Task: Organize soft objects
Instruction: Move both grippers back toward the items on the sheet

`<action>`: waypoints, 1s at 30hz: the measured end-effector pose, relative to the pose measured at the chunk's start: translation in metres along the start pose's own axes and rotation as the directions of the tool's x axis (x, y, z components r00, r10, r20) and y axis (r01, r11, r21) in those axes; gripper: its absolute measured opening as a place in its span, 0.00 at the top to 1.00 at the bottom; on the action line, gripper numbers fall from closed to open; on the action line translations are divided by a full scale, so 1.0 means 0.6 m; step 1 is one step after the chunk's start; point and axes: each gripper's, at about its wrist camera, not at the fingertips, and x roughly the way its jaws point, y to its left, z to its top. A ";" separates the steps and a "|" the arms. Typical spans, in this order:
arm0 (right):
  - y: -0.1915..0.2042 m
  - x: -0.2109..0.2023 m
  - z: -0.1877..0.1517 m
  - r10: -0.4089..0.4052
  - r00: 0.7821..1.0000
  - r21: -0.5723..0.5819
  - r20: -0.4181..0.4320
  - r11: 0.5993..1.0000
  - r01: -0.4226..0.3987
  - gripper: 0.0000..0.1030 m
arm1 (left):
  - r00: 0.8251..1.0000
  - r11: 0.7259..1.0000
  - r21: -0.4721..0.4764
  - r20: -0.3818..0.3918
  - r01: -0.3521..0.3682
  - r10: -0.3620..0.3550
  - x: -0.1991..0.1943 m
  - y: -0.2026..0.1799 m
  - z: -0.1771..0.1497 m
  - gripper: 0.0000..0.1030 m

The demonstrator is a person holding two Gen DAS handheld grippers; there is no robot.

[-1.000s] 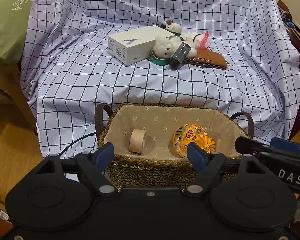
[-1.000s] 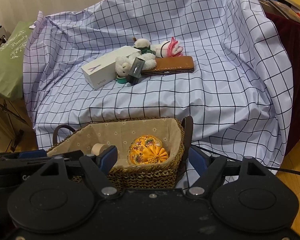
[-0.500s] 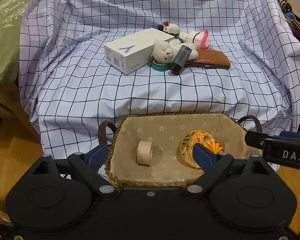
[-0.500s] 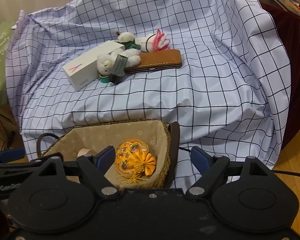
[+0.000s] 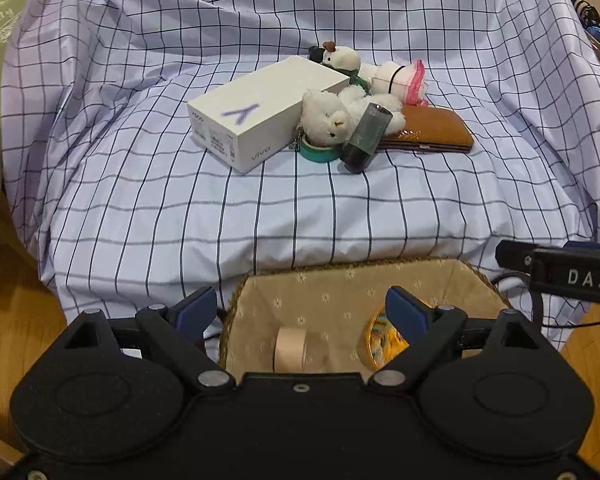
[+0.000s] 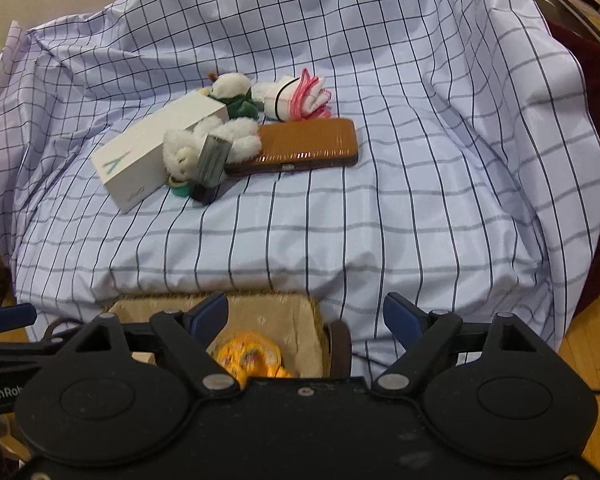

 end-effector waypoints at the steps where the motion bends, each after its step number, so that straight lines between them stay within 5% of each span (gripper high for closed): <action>1: 0.000 0.005 0.009 -0.003 1.000 -0.001 0.002 1.000 0.003 0.17 | 1.000 1.000 0.001 -0.002 0.002 -0.002 0.005 0.001 0.006 0.14; 19: 0.019 0.101 0.152 -0.022 0.998 -0.019 0.057 1.000 0.023 0.15 | 1.000 1.000 0.010 0.010 -0.006 0.006 0.090 0.009 0.102 0.14; 30: 0.065 0.148 0.194 0.008 0.998 -0.044 0.063 0.999 -0.005 0.15 | 0.999 1.000 -0.021 -0.039 -0.011 0.011 0.146 0.028 0.114 0.14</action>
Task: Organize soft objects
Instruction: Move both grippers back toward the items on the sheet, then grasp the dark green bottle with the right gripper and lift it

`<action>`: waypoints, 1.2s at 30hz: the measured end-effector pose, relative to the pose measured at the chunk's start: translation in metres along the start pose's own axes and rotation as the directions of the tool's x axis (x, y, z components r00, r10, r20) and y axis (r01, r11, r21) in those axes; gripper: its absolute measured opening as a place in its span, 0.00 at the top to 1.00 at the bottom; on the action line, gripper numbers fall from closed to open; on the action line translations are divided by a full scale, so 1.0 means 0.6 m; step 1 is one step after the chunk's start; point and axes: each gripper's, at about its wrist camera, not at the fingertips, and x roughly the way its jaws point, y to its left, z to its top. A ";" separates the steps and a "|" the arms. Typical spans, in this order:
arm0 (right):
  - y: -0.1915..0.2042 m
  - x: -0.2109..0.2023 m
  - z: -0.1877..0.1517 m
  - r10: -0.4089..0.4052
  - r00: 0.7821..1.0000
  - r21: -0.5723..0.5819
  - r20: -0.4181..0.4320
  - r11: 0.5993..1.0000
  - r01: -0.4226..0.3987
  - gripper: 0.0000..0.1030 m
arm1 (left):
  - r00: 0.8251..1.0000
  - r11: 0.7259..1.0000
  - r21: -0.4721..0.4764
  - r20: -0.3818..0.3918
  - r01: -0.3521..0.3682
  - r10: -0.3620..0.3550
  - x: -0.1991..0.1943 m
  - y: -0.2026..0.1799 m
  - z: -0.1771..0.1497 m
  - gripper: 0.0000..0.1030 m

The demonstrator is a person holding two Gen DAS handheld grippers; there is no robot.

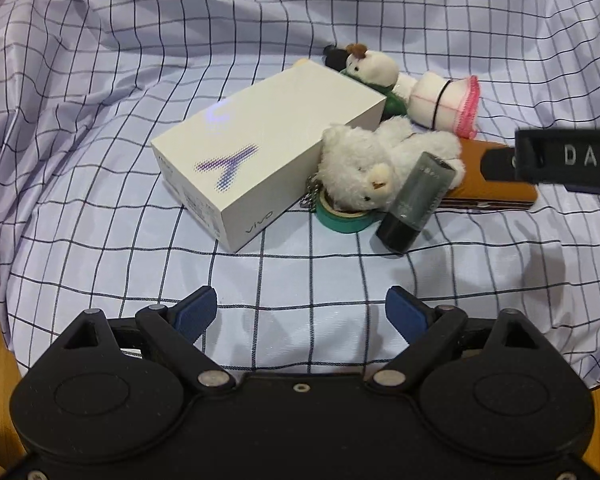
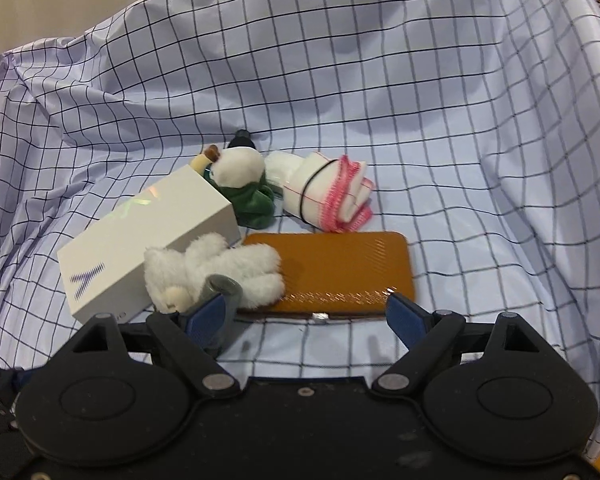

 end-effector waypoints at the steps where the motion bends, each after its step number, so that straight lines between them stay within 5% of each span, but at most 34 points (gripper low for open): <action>1: 0.004 0.004 0.002 0.003 1.000 -0.002 0.000 1.000 -0.003 0.15 | 1.000 1.000 -0.004 -0.005 -0.002 0.002 0.004 0.002 0.000 0.14; 13: 0.037 0.051 0.016 -0.012 1.000 -0.032 -0.020 0.999 0.012 0.15 | 0.999 0.999 -0.042 -0.041 -0.003 0.001 0.027 0.019 0.000 0.14; 26: -0.004 0.055 -0.016 -0.096 0.993 0.017 -0.061 0.995 0.098 0.15 | 0.999 0.999 -0.044 -0.053 0.009 -0.011 0.028 0.015 -0.005 0.14; 36: 0.028 0.035 -0.037 0.005 1.000 -0.046 -0.011 0.999 -0.006 0.06 | 0.999 0.998 -0.068 -0.049 -0.001 -0.003 0.012 0.031 -0.015 0.14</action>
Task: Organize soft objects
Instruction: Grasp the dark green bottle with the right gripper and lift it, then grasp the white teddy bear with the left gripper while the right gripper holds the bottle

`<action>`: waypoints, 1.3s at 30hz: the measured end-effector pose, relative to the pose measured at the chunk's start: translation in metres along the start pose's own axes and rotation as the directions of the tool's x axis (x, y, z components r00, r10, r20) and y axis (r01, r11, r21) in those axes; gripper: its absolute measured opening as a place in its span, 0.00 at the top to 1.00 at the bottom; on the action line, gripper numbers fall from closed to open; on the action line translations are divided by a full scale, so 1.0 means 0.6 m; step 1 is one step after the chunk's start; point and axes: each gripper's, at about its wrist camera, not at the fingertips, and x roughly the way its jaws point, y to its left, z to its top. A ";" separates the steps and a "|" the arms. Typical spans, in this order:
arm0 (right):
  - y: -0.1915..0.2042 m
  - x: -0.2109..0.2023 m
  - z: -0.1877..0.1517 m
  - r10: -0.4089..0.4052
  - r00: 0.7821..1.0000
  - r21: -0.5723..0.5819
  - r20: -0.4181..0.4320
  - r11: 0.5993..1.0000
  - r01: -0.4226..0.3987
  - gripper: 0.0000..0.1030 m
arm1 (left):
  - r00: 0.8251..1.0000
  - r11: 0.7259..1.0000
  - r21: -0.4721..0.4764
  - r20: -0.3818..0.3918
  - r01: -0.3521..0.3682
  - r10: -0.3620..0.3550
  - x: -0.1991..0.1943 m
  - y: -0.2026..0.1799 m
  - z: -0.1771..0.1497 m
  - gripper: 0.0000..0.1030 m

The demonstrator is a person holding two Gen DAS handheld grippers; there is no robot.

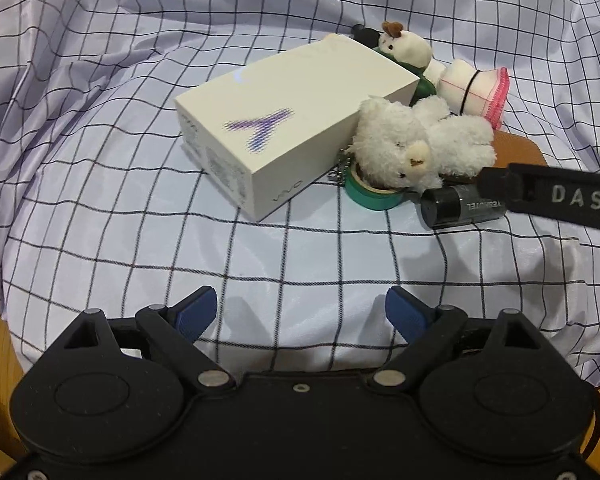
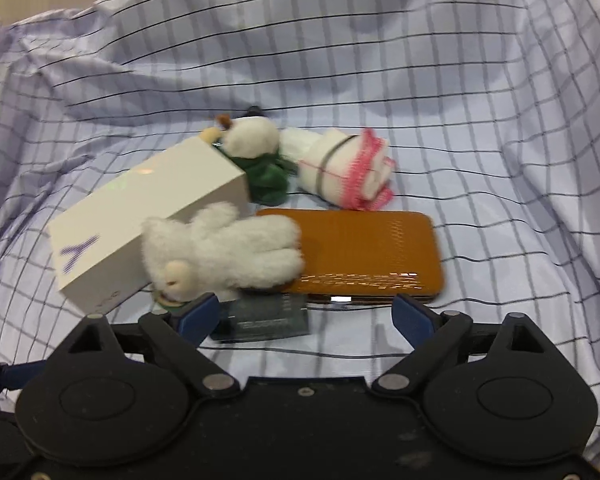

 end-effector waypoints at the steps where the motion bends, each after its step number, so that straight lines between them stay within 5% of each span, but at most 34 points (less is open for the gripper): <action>1: 0.006 0.002 -0.001 0.006 1.000 -0.010 0.002 1.000 -0.006 0.04 | 1.000 1.000 -0.004 0.000 -0.002 0.002 -0.001 0.003 -0.001 0.14; 12: 0.047 0.040 -0.007 0.000 0.999 -0.105 -0.037 0.994 -0.004 0.05 | 1.000 0.999 -0.044 -0.017 -0.020 0.020 -0.002 0.033 -0.012 0.14; 18: 0.053 0.061 -0.011 -0.031 0.996 -0.130 -0.083 0.991 0.020 0.34 | 1.000 0.998 -0.051 -0.010 -0.022 0.022 -0.006 0.037 -0.012 0.14; 39: -0.045 -0.004 -0.042 -0.065 0.996 0.007 -0.057 0.998 0.065 0.34 | 0.995 0.998 -0.016 0.080 0.053 -0.052 -0.010 -0.036 0.054 0.14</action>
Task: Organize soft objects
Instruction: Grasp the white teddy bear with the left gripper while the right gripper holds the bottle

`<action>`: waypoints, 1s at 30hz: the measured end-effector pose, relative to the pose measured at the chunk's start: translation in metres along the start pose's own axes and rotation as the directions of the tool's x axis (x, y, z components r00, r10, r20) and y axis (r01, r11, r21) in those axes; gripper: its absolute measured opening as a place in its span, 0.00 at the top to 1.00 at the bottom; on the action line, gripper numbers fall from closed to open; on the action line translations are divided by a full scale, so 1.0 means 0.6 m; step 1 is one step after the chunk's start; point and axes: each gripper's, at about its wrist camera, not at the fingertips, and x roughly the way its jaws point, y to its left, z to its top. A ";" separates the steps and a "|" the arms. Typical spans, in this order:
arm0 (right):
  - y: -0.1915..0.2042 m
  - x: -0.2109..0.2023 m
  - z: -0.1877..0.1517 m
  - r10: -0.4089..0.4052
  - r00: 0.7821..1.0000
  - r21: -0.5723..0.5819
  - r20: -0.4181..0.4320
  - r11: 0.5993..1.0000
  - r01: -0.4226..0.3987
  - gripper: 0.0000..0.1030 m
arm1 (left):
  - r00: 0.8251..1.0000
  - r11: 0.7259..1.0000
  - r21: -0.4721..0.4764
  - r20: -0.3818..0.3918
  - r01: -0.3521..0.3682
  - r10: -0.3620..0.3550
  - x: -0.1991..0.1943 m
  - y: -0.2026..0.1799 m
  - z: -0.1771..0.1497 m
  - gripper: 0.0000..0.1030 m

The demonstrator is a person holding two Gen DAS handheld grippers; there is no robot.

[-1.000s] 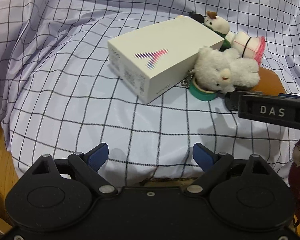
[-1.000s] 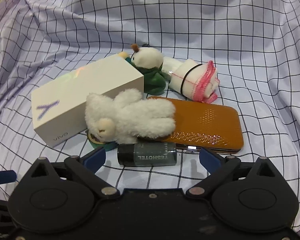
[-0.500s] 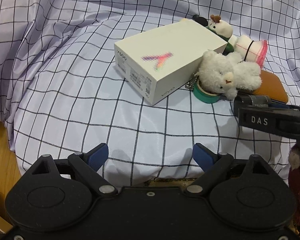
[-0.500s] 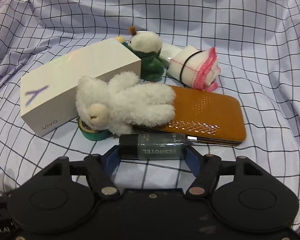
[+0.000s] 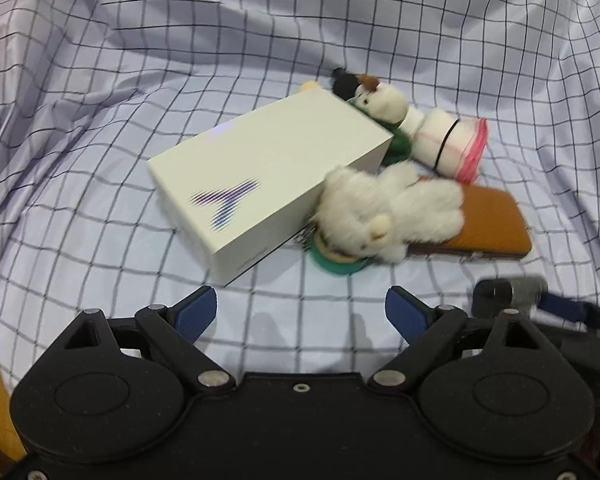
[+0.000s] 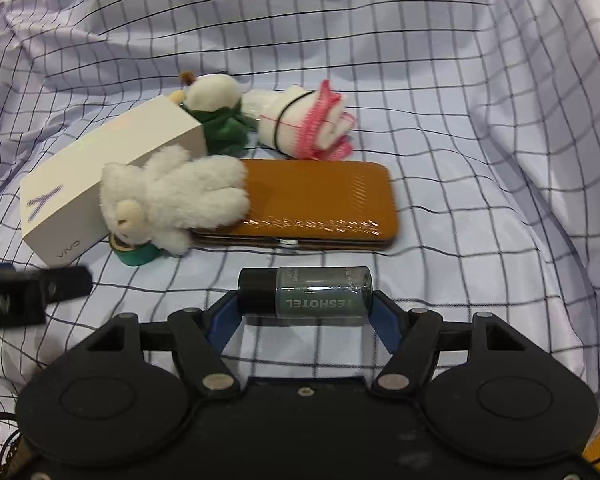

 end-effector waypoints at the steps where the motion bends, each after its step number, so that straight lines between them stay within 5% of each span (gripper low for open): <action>1: -0.005 -0.002 -0.001 0.003 1.000 0.009 0.000 1.000 -0.003 0.34 | 1.000 1.000 0.002 0.008 0.001 -0.001 0.002 -0.005 0.004 0.14; 17: -0.030 -0.012 -0.006 0.052 0.998 0.048 0.022 0.997 -0.053 0.34 | 0.997 0.997 0.078 0.074 0.003 -0.009 0.045 -0.062 0.038 0.16; 22: -0.035 -0.010 -0.010 0.052 0.998 0.057 0.018 0.997 -0.053 0.34 | 0.997 0.997 0.075 0.074 0.008 -0.014 0.051 -0.065 0.038 0.41; 24: -0.037 -0.009 -0.011 0.051 0.999 0.062 0.015 0.997 -0.052 0.34 | 0.998 0.998 0.067 0.063 0.023 -0.027 0.055 -0.062 0.038 0.59; 30: -0.039 -0.009 -0.016 0.050 0.999 0.077 0.010 0.996 -0.051 0.34 | 0.998 0.998 0.044 0.055 0.037 -0.039 0.045 -0.059 0.035 0.65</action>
